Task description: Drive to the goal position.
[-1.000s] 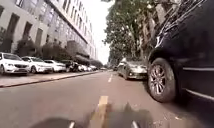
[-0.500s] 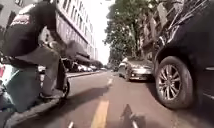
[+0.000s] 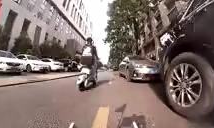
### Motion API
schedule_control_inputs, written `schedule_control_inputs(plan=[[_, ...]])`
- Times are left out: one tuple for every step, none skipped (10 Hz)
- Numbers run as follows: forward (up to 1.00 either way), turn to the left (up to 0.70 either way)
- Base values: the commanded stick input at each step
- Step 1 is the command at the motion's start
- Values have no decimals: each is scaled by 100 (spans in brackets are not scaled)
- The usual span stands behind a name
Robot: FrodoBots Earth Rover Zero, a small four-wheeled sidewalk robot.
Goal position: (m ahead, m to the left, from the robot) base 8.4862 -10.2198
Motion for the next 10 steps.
schedule_control_inputs(plan=[[70,0],[70,0],[70,0],[70,0],[70,0],[70,0],[70,0],[70,0],[70,-3],[70,-6]])
